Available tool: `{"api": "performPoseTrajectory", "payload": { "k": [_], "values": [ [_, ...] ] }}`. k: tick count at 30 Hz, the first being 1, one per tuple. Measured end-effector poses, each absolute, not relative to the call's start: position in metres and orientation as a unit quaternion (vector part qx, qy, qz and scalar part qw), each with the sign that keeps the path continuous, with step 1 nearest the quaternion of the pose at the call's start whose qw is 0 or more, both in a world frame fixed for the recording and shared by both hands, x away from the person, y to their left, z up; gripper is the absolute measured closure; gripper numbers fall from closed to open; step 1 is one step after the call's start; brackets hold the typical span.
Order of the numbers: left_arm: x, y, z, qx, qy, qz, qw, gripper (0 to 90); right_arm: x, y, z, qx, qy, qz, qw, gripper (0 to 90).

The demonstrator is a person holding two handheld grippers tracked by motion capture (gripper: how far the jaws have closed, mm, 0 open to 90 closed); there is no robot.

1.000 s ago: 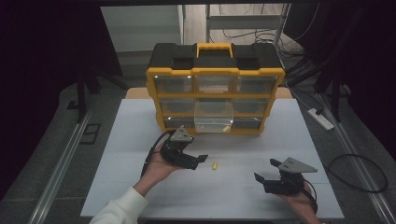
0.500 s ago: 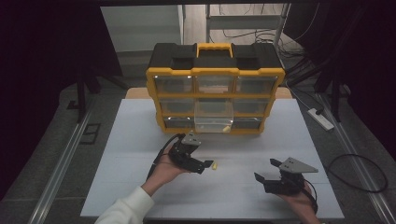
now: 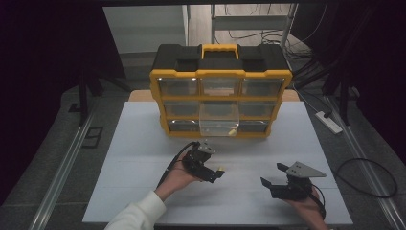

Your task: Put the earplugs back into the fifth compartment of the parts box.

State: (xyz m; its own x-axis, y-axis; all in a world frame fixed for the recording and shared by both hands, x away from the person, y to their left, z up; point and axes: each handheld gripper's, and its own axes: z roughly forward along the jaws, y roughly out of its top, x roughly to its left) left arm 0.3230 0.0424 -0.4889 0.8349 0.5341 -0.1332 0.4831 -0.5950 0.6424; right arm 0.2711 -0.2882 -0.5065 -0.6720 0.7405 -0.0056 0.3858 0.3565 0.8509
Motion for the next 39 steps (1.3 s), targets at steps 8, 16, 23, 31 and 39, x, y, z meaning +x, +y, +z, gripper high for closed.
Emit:
{"api": "performPoseTrajectory", "payload": {
  "k": [8,16,23,31,39],
  "values": [
    [0.33,0.034,-0.501,0.898,0.286,0.027,0.332,16.1,0.271,-0.288,-0.507,0.352,0.8,0.444,0.199,16.8],
    [0.334,0.027,-0.511,0.9,0.292,0.028,0.321,16.8,0.271,-0.286,-0.508,0.349,0.803,0.441,0.199,16.8],
    [0.336,0.022,-0.517,0.906,0.287,0.037,0.309,20.0,0.271,-0.287,-0.507,0.349,0.803,0.441,0.199,16.8],
    [0.335,0.016,-0.522,0.911,0.278,0.047,0.303,27.8,0.271,-0.287,-0.507,0.349,0.803,0.441,0.199,16.8],
    [0.333,0.015,-0.523,0.915,0.264,0.053,0.301,37.1,0.271,-0.285,-0.508,0.345,0.805,0.439,0.2,16.8]
  ]
}}
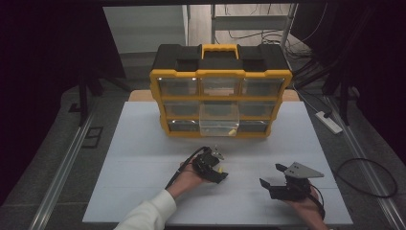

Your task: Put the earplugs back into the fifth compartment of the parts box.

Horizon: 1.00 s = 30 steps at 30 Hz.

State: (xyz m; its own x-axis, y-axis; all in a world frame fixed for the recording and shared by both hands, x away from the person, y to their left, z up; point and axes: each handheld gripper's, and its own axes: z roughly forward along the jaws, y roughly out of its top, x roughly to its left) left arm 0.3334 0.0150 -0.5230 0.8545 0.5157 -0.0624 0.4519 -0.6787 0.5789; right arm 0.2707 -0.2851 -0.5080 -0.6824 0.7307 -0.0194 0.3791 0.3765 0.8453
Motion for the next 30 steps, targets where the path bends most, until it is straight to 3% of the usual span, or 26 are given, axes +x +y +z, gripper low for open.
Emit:
{"api": "performPoseTrajectory", "payload": {
  "k": [6,19,30],
  "values": [
    [0.334,0.016,-0.523,0.915,0.262,0.06,0.3,46.5,0.271,-0.285,-0.508,0.345,0.805,0.44,0.2,16.8],
    [0.332,0.016,-0.521,0.92,0.24,0.056,0.304,77.5,0.271,-0.286,-0.507,0.346,0.803,0.441,0.2,16.9],
    [0.327,0.022,-0.511,0.907,0.245,0.068,0.336,78.9,0.27,-0.286,-0.507,0.347,0.804,0.44,0.201,16.8]
  ]
}}
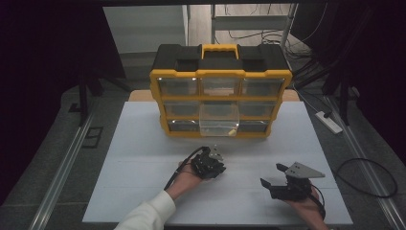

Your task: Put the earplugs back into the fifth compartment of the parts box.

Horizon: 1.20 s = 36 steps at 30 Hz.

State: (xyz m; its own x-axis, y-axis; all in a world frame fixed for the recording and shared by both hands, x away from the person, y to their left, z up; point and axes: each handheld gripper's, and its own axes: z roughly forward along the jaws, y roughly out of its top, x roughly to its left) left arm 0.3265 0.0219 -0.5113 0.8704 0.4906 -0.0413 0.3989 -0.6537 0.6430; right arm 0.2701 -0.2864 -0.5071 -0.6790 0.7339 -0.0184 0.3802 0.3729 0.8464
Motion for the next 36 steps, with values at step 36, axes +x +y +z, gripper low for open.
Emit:
{"api": "performPoseTrajectory", "payload": {
  "k": [36],
  "values": [
    [0.302,0.064,-0.465,0.837,0.262,0.096,0.47,78.7,0.27,-0.286,-0.507,0.347,0.804,0.438,0.201,16.8]
  ]
}}
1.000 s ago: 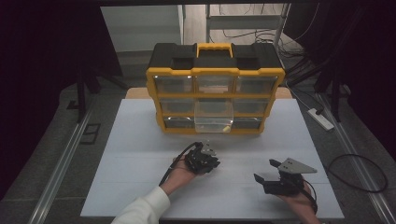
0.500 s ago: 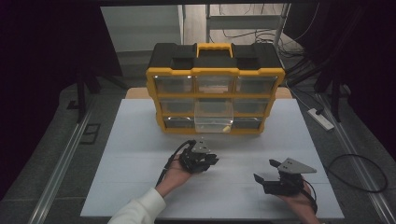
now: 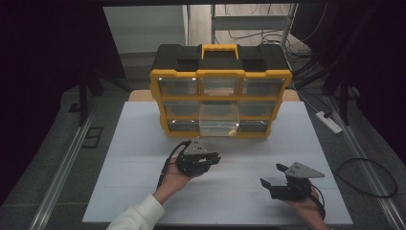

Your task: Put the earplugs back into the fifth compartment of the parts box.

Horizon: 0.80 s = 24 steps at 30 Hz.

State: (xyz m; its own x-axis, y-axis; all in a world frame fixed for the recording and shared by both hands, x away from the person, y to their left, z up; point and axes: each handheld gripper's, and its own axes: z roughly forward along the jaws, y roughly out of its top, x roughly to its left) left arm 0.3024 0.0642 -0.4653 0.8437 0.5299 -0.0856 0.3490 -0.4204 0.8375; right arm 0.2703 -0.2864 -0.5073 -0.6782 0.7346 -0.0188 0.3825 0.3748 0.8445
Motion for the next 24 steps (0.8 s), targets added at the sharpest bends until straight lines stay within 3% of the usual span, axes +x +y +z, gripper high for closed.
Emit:
{"api": "performPoseTrajectory", "payload": {
  "k": [24],
  "values": [
    [0.295,0.088,-0.408,0.784,0.257,0.112,0.554,78.1,0.271,-0.287,-0.507,0.348,0.804,0.438,0.202,16.8]
  ]
}}
